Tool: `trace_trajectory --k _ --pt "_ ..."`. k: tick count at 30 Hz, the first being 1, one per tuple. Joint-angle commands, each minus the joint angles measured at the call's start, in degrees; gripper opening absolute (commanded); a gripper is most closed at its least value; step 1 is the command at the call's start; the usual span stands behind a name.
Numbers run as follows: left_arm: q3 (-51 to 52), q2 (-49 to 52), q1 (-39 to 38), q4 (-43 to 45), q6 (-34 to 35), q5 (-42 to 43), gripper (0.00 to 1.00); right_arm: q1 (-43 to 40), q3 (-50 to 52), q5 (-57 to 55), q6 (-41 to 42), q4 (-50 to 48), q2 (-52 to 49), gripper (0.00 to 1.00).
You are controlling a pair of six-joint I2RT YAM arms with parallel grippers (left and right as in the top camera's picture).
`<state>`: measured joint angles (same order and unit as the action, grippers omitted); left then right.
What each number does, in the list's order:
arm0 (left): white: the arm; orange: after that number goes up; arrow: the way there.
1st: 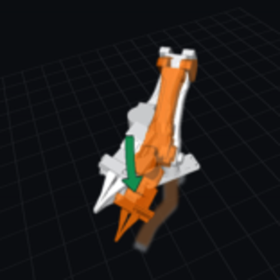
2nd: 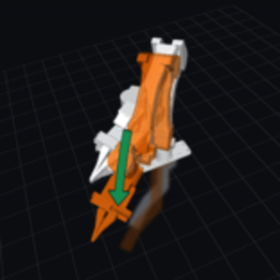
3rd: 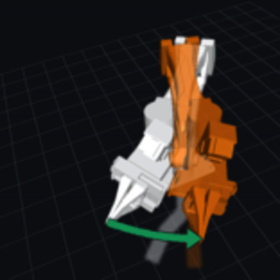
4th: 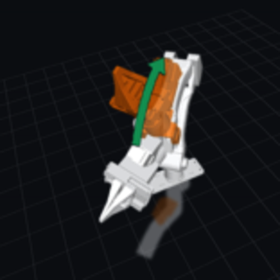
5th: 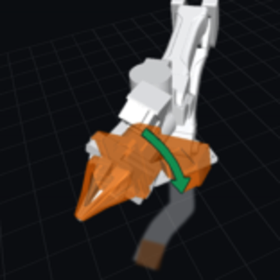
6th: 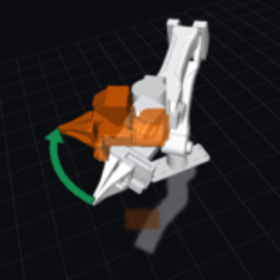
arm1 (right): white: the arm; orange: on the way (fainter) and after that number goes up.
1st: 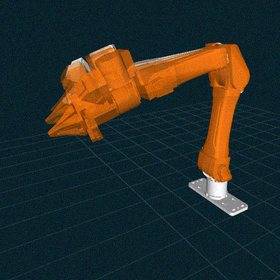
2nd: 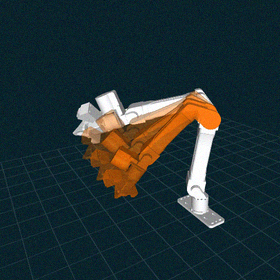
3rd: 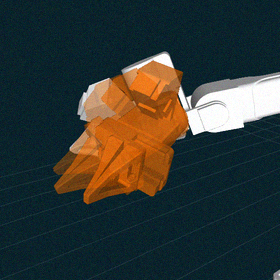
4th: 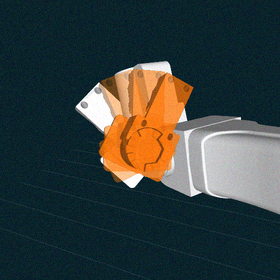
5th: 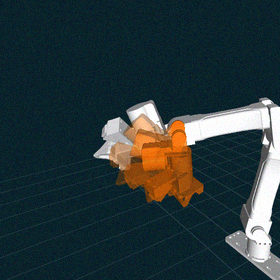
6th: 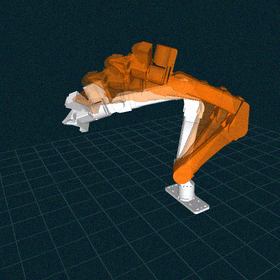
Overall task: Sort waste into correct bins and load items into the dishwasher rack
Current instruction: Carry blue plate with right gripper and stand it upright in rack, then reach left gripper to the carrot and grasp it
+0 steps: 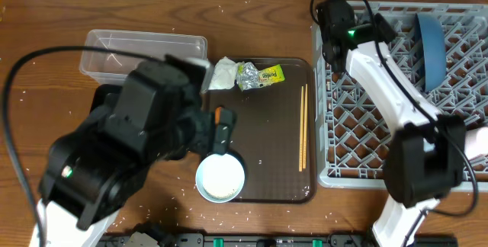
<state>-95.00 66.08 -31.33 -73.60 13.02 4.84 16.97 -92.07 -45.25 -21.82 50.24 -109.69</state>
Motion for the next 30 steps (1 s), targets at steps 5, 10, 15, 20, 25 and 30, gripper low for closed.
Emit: trace_trajectory --k 5,10,15,20,25,30 --pt "0.2 1.6 0.1 -7.5 0.5 -11.6 0.99 3.0 -0.5 42.5 21.0 9.8 15.0 0.85" --pt "4.9 4.5 0.1 -9.6 1.9 -11.6 0.97 3.1 -0.5 63.5 25.7 14.5 17.9 0.78" --pt "10.3 6.8 3.0 -9.3 5.0 -12.0 0.92 5.3 0.4 68.6 26.5 18.3 17.1 0.72" --pt "16.7 8.1 7.3 -2.3 3.1 -4.7 0.92 8.1 3.9 62.8 31.1 17.0 16.7 0.70" --pt "24.0 10.4 7.4 8.7 3.3 -3.0 0.91 8.1 4.9 56.2 39.6 16.8 16.7 0.73" --pt "28.9 15.4 7.4 18.8 3.6 -1.2 0.86 8.1 4.9 56.2 39.8 16.8 16.7 0.75"
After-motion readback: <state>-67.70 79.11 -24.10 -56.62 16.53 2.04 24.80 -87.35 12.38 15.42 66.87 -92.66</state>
